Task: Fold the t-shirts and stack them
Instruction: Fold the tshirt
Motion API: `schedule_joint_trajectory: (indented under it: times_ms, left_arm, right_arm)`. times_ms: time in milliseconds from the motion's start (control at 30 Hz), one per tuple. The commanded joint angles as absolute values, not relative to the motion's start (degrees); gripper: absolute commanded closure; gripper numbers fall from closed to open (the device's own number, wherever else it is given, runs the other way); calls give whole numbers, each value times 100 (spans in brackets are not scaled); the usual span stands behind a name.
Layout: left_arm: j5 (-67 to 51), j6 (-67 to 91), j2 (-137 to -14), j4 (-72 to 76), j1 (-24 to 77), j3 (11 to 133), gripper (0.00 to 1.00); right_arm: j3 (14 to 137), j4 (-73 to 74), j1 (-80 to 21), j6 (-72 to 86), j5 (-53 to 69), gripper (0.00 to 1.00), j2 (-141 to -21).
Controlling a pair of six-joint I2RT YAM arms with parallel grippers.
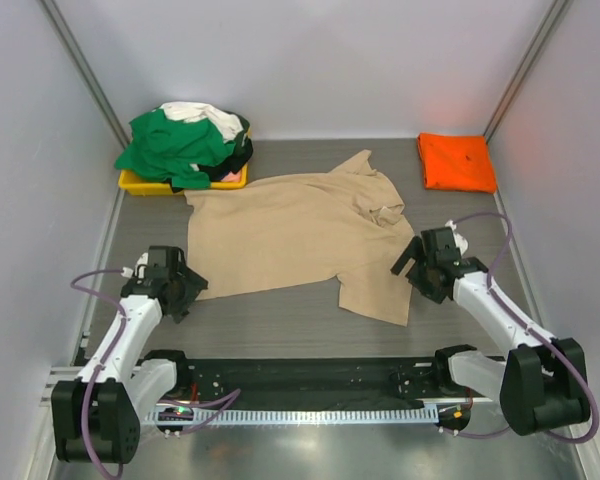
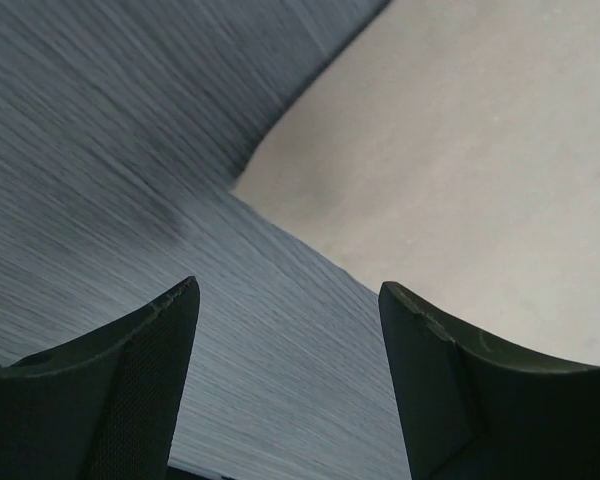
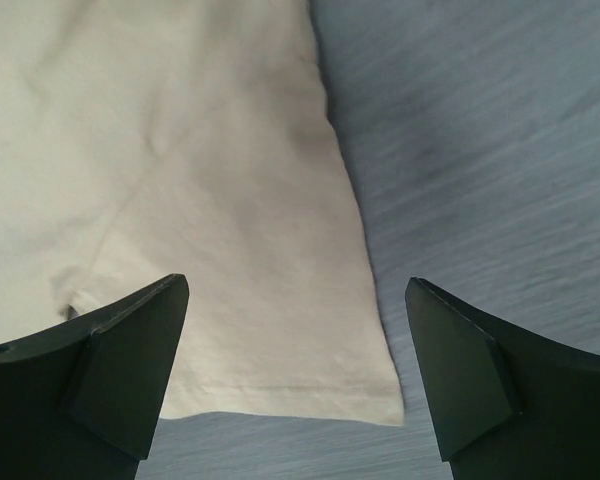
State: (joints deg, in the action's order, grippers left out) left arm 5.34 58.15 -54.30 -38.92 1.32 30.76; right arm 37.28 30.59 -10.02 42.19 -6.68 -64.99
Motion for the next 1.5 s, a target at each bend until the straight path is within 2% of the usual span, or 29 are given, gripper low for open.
schedule_joint_trajectory:
  times_ms: [0,233,333,433,467,533,567,667,767,833,933,967,1033,1233,1467]
  left_arm:
    - [975,6135,-5370,-3630,97,2945,27]
    - [1037,6135,-5581,-3270,97,2856,28]
    - [1090,6135,-5668,-3156,97,2813,30]
    - [1081,6170,-5817,-2919,97,2699,31]
    - [1046,6170,-5871,-2848,97,2681,32]
    - [994,6135,-6020,-2647,97,2654,35]
    - [967,6109,-6168,-2576,97,2654,36]
    - [949,6029,-6389,-2409,97,2698,43]
    - [1019,5950,-6468,-2277,97,2751,44]
    - [1055,5907,-6556,-2206,97,2777,49]
    - [897,5775,-6680,-2092,97,2830,68]
    - [836,5740,-6697,-2048,97,2847,83]
    - [669,5643,-6654,-2021,97,2900,100]
    - [905,5581,-5330,-3057,70,3427,100]
    - [730,5528,-4430,-4463,26,4201,100]
  right_arm:
    - [3174,3015,-1002,4728,-405,4,-6144]
    - [2602,3339,-1221,4895,-264,7,-5591]
    - [2391,3331,-1300,4939,-124,11,-5423]
    - [2198,3129,-1467,5045,-70,24,-5405]
    - [2162,3085,-1529,5062,-79,33,-5414]
    - [2171,3015,-1661,5098,-96,45,-5440]
    - [2180,2980,-1722,5098,-114,60,-5449]
    - [2197,2953,-1740,5080,-123,84,-5493]
    - [2188,2909,-1740,5028,-123,94,-5476]
    - [2223,2909,-1749,4984,-105,99,-5458]
    - [2320,3014,-1749,5001,-114,98,-5257]
    - [2425,3076,-1749,5001,-132,99,-5195]
    - [2566,3330,-1749,5027,-237,99,-5037]
    - [3435,4639,-1740,5211,-825,99,-3992]
    - [4411,5957,-1740,5537,-1019,99,-2980]
